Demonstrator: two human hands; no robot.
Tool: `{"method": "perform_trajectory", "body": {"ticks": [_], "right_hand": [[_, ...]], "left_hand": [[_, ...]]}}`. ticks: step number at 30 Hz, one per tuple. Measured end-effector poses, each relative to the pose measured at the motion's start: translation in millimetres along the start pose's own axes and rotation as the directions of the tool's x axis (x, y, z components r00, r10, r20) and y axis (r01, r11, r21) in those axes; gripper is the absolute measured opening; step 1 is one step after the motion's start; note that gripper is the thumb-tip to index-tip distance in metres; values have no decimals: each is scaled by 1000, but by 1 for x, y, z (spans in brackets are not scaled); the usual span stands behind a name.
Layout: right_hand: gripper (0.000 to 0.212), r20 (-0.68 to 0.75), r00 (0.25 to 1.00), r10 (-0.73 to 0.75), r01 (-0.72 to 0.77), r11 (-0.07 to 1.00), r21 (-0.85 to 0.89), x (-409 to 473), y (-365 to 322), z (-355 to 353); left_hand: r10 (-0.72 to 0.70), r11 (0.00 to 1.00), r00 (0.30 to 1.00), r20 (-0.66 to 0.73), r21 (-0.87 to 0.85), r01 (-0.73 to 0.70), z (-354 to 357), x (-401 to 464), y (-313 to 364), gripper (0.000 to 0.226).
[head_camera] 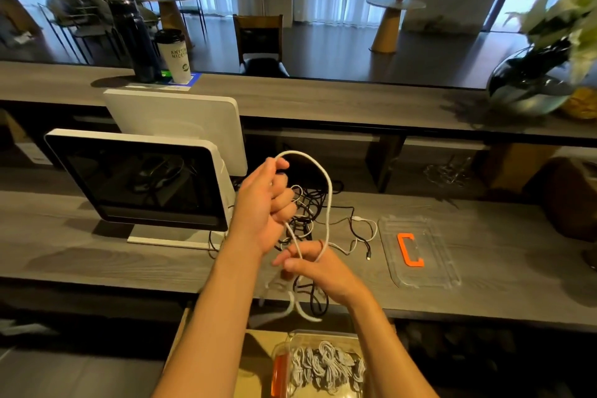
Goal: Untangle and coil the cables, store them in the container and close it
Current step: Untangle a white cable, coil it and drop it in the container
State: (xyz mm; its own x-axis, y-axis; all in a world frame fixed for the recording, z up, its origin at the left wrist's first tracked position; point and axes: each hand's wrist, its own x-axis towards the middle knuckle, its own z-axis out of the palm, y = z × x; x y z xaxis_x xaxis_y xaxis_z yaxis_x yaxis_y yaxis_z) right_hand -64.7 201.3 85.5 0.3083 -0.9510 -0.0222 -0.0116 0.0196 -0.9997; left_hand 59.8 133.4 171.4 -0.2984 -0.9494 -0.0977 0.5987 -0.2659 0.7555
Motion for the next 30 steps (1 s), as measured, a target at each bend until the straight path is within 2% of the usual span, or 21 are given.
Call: {"method": "perform_trajectory", "body": {"ticks": [2, 5, 9, 11, 13, 15, 18, 21, 23, 25, 26, 28, 30], "right_hand": [[20, -23, 999, 32, -32, 999, -2, -1, 1, -4], [26, -61, 994, 92, -85, 991, 103, -4, 2, -14], [25, -35, 988, 148, -143, 982, 123, -7, 3, -24], [26, -107, 979, 175, -159, 977, 144, -5, 5, -24], [27, -262, 946, 190, -149, 974, 171, 0, 7, -22], [27, -395, 900, 182, -117, 976, 183, 5, 6, -18], [32, -474, 869, 145, -83, 985, 149, 8, -2, -12], [33, -543, 830, 132, -78, 990, 121, 9, -7, -11], [28, -608, 780, 149, -44, 982, 184, 9, -10, -13], [24, -681, 713, 164, 15, 968, 250, 8, -9, -18], [22, -719, 677, 158, 22, 972, 234, 8, -8, -20], [25, -785, 609, 113, 8, 989, 148, 7, -4, -22], [29, -838, 538, 91, -5, 995, 104, 6, 0, -23]], "left_hand": [[0, 999, 992, -126, -47, -6, -8, 8, 7, 30], [-16, 993, 957, -288, -119, -19, -25, 20, 18, 34], [-21, 974, 923, -384, -216, -68, -47, 33, 21, 38], [-5, 967, 908, -419, -234, -103, -57, 36, 14, 37], [4, 979, 903, -430, -184, -92, -59, 33, 1, 28], [-75, 995, 927, -367, -93, 43, -54, 24, -18, 32], [-307, 945, 921, -239, 41, 326, -42, 9, -47, 73], [-457, 886, 878, -146, 12, 463, -35, 2, -60, 101], [-492, 868, 860, -133, -1, 497, -34, 0, -62, 115], [-514, 840, 842, -163, 104, 533, -33, -2, -63, 118], [-525, 805, 832, -178, 214, 554, -31, -4, -64, 116], [-531, 680, 823, -201, 479, 556, -27, -9, -62, 112], [-523, 562, 827, -205, 646, 516, -23, -12, -57, 106]]}}
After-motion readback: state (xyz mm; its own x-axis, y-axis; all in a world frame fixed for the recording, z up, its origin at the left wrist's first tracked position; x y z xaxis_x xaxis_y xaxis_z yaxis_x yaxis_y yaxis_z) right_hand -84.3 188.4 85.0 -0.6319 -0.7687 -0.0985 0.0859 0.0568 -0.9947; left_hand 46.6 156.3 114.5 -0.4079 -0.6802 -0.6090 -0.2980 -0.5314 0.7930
